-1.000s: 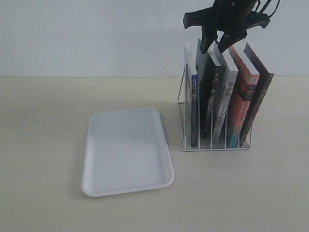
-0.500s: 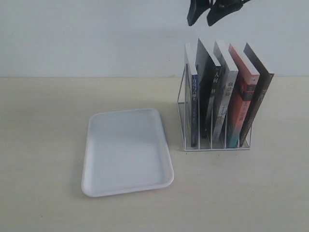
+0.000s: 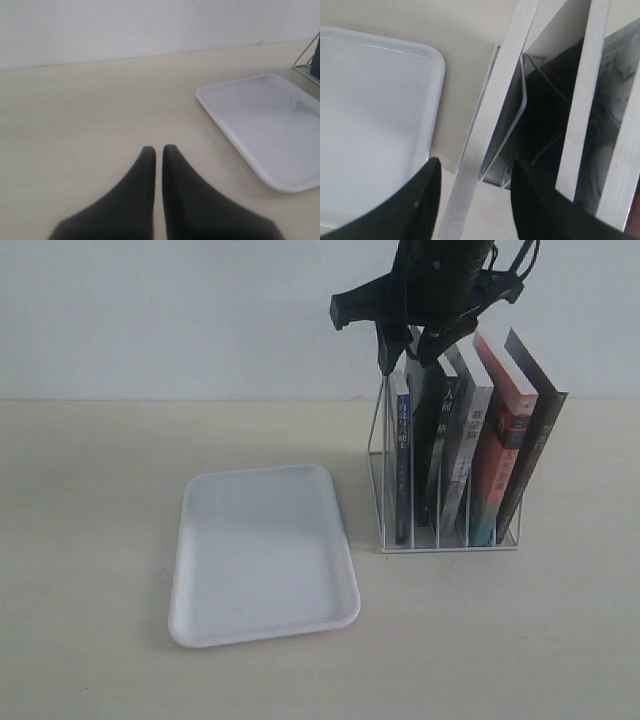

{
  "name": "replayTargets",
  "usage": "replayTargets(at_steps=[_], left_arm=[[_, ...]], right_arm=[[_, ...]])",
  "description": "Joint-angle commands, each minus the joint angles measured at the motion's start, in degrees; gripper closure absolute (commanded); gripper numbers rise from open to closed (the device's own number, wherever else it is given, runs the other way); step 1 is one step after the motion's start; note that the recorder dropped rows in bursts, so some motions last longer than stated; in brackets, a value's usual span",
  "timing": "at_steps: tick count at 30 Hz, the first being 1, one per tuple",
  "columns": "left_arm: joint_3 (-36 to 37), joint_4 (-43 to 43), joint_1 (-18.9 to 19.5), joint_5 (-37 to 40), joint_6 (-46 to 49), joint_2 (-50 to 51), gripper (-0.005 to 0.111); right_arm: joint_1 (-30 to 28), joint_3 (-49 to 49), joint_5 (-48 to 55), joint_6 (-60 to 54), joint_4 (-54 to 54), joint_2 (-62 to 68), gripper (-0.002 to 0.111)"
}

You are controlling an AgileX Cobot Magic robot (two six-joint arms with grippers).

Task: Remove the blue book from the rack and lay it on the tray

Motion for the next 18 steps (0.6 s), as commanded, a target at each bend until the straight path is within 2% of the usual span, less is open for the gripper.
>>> replayTargets(at_steps=[1, 11, 14, 18], left_arm=[[-0.19, 0.05, -0.02, -0.88, -0.39, -0.18, 0.102], [-0.19, 0.05, -0.02, -0.88, -0.39, -0.18, 0.102], [-0.19, 0.05, -0.02, -0.88, -0.39, -0.18, 0.102], [-0.19, 0.05, -0.02, -0.88, -0.39, -0.18, 0.102]], right_arm=[[-0.01, 0.28, -0.33, 0.28, -0.07, 1.34, 0.065], [-0.01, 0.28, -0.33, 0.28, 0.40, 3.42, 0.066], [-0.01, 0.28, -0.33, 0.28, 0.40, 3.42, 0.078], [-0.01, 0.28, -0.33, 0.28, 0.43, 3.42, 0.101]])
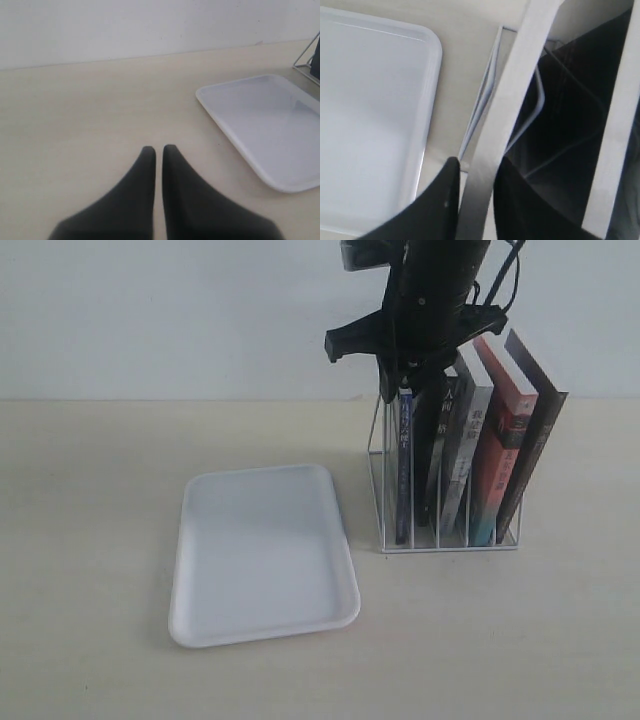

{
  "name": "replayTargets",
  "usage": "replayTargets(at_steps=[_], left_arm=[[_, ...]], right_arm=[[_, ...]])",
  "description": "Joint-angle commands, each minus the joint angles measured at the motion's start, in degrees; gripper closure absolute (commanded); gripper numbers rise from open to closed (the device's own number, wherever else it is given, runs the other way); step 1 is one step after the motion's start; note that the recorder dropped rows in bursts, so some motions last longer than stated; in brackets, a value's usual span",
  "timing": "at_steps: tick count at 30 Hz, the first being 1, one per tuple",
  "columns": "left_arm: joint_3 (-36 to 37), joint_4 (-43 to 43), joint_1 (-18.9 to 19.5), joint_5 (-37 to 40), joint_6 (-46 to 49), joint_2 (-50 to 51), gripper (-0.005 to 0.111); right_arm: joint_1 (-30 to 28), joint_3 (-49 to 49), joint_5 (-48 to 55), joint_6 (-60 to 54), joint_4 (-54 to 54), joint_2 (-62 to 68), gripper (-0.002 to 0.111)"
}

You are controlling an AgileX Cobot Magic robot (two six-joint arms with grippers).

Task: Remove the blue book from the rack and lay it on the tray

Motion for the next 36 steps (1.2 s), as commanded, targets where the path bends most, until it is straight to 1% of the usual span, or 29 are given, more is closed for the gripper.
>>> replayTargets(at_steps=[1, 3, 14, 26, 36], left_arm=[[-0.19, 0.05, -0.02, -0.88, -0.39, -0.18, 0.102], [-0.19, 0.05, -0.02, -0.88, -0.39, -0.18, 0.102], [-0.19, 0.05, -0.02, -0.88, -0.39, -0.18, 0.102], [-0.19, 0.05, -0.02, -0.88, -0.39, -0.18, 0.102], [-0.19, 0.05, -0.02, -0.88, -0.39, -0.18, 0.102]], right_arm=[[-0.01, 0.03, -0.23, 0.28, -0.15, -0.19, 0.104], [-0.01, 0.03, -0.23, 0.28, -0.15, -0.19, 0.108], [-0.01, -0.11, -0.23, 0.16, -0.55, -1.06, 0.108], [-0.01, -0.11, -0.23, 0.16, -5.65, -10.85, 0.108], [-0.01, -0.11, -0.23, 0.24, -5.87, -17.37, 0.108]])
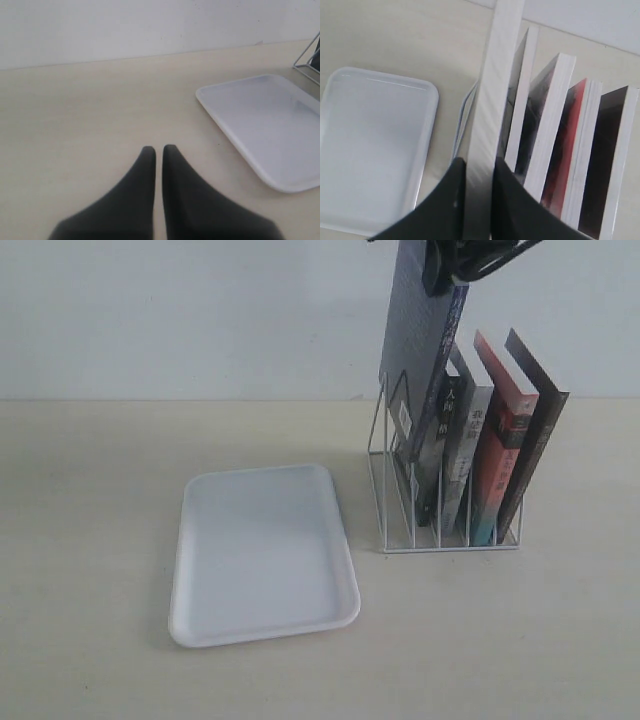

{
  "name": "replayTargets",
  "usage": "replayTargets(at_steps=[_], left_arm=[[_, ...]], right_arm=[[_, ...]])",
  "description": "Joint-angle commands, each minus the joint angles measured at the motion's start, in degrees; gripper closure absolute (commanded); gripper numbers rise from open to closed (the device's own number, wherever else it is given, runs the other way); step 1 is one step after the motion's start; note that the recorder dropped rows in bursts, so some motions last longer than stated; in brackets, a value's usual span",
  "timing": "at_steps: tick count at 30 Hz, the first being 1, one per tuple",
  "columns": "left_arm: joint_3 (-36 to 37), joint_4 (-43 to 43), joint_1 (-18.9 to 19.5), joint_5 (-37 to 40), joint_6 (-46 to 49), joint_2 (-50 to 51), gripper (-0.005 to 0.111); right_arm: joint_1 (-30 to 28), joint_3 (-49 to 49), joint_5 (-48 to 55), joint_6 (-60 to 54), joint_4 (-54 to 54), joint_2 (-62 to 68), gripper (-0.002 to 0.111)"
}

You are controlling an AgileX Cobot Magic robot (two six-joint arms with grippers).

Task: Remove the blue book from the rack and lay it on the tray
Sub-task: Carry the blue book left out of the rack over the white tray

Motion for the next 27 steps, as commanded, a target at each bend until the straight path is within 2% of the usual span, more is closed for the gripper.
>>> replayTargets(at_steps=[1, 10, 16, 18, 22, 27], left_arm=[[-0.19, 0.05, -0.02, -0.88, -0.39, -0.18, 0.102], [-0.19, 0.05, -0.02, -0.88, -0.39, -0.18, 0.102], [-0.19, 0.05, -0.02, -0.88, -0.39, -0.18, 0.102], [-0.19, 0.05, -0.02, -0.88, -0.39, -0.18, 0.102], [-0.19, 0.05, -0.02, -0.88, -0.39, -0.18, 0.102], [-0.19, 0.05, -0.02, -0.88, -0.39, -0.18, 0.102]], right_arm=[[-0.01, -0.46, -0.91, -0.13, -1.97, -3.53, 0.108], [-0.01, -0.46, -0.91, -5.68, -0.84, -8.98, 0.108], [1.33, -0.46, -0.91, -14.39, 10.33, -11.94, 0.108], [3.78, -0.46, -0.91, -15.55, 10.59, -12.57, 0.108], [12.36, -0.33, -0.91, -19.11, 8.91, -13.55, 0.108], [23.14, 4.32, -0.91, -33.10, 6.05, -13.55, 0.108]])
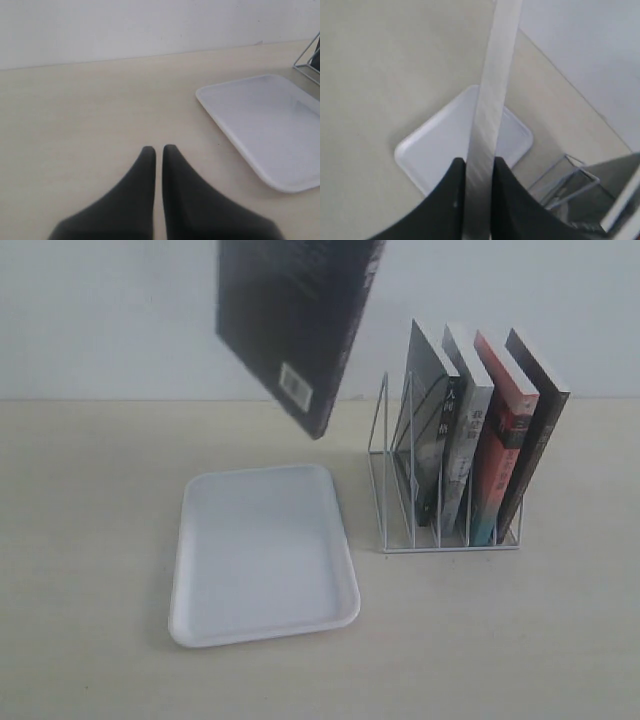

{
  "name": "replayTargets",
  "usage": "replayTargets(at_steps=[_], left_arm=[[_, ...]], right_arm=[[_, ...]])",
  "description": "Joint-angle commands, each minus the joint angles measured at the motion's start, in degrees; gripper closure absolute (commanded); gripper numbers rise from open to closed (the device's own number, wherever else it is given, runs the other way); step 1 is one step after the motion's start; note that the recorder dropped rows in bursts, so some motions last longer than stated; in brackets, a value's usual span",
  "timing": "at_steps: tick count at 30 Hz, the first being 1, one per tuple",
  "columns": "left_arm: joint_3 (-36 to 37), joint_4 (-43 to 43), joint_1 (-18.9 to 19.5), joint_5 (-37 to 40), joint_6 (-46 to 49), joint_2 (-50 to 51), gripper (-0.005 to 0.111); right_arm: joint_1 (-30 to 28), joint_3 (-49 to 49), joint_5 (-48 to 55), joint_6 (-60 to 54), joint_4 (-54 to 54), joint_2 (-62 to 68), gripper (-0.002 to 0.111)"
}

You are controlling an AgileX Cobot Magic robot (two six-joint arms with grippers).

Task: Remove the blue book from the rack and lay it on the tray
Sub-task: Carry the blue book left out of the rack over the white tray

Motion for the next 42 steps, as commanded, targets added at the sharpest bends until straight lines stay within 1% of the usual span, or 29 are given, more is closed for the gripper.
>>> replayTargets(at_steps=[1, 3, 6, 7, 13, 16, 18, 22, 28, 31, 37, 42], left_arm=[[-0.19, 0.05, -0.02, -0.88, -0.39, -0.18, 0.102], [-0.19, 0.05, -0.02, -0.88, -0.39, -0.18, 0.102], [-0.19, 0.05, -0.02, -0.88, -0.39, -0.18, 0.102], [-0.19, 0.05, -0.02, -0.88, -0.39, -0.18, 0.102], [-0.19, 0.05, -0.02, -0.88, -0.39, -0.18, 0.102], [-0.19, 0.05, -0.02, -0.88, -0.39, -0.18, 0.102], [-0.19, 0.05, -0.02, -0.88, -0.39, -0.18, 0.102], [-0.19, 0.05, -0.02, -0.88, -0.39, -0.18, 0.102], [-0.19, 0.05, -0.02, -0.88, -0.39, -0.18, 0.102], [-0.19, 0.05, -0.02, -0.88, -0.39, -0.18, 0.102], [-0.19, 0.05, -0.02, -0.88, -0.39, -0.18, 0.102], [-0.19, 0.05, -0.02, -0.88, -0.39, -0.18, 0.102]], right_arm=[[9.03, 6.14, -1.50, -14.82, -3.86, -0.91, 0.108], [11.83, 10.32, -2.49, -17.86, -6.54, -0.91, 0.109], [14.62, 19.23, -10.60, -16.18, -15.92, -0.91, 0.109], [15.47, 23.48, -15.33, -14.97, -20.61, -0.91, 0.109], [16.10, 42.50, -40.69, -6.75, -38.91, -0.91, 0.109], [16.10, 48.58, -48.28, -0.88, -49.41, -0.91, 0.109], [16.10, 50.98, -50.77, 3.16, -55.23, -0.91, 0.109], [16.10, 53.36, -52.05, 4.27, -61.51, -0.91, 0.109], [15.57, 53.36, -54.46, 5.77, -63.55, -0.42, 0.109], [13.57, 53.36, -56.47, 6.91, -64.83, 1.44, 0.109], [9.19, 53.36, -56.54, 9.60, -64.83, 4.86, 0.109], [7.41, 53.36, -59.50, 10.25, -64.95, 4.98, 0.109]])
